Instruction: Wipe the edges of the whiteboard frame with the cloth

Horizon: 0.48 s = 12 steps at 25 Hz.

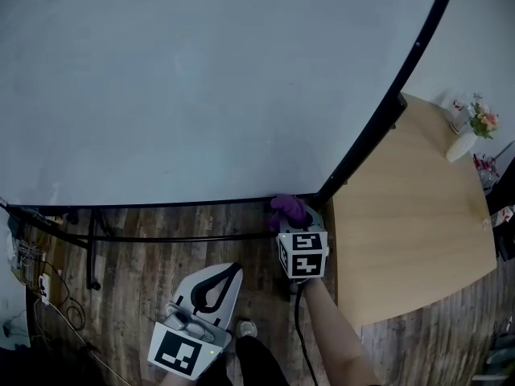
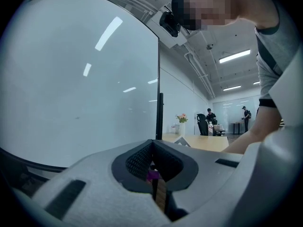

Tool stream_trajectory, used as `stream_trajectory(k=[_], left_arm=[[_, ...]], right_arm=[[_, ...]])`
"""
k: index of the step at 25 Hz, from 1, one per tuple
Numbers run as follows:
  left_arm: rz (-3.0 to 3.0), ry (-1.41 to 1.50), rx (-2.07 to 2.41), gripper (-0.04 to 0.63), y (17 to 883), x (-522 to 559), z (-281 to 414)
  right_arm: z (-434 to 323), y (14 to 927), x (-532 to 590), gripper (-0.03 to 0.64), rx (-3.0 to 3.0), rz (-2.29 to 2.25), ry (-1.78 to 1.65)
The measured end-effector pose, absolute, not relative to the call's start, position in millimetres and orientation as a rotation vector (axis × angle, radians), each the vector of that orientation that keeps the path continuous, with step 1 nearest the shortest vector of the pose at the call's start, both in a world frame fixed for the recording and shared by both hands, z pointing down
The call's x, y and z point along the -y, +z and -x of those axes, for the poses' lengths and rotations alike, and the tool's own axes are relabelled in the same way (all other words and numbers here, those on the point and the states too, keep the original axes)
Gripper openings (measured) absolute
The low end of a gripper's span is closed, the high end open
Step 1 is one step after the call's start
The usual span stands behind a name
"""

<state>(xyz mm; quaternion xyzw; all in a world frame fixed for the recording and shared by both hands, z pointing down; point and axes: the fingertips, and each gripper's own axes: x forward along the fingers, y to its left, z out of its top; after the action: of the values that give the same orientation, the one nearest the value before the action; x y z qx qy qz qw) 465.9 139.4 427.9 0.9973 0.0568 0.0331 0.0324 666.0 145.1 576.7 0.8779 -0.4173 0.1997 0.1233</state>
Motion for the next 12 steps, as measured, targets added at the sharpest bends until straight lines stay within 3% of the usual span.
stream_trajectory(k=[12], left_arm=[[-3.058, 0.113, -0.275, 0.017, 431.5, -162.2, -494.4]], right_arm=[[-698.7, 575.0, -187.0, 0.091, 1.112, -2.627, 0.585]])
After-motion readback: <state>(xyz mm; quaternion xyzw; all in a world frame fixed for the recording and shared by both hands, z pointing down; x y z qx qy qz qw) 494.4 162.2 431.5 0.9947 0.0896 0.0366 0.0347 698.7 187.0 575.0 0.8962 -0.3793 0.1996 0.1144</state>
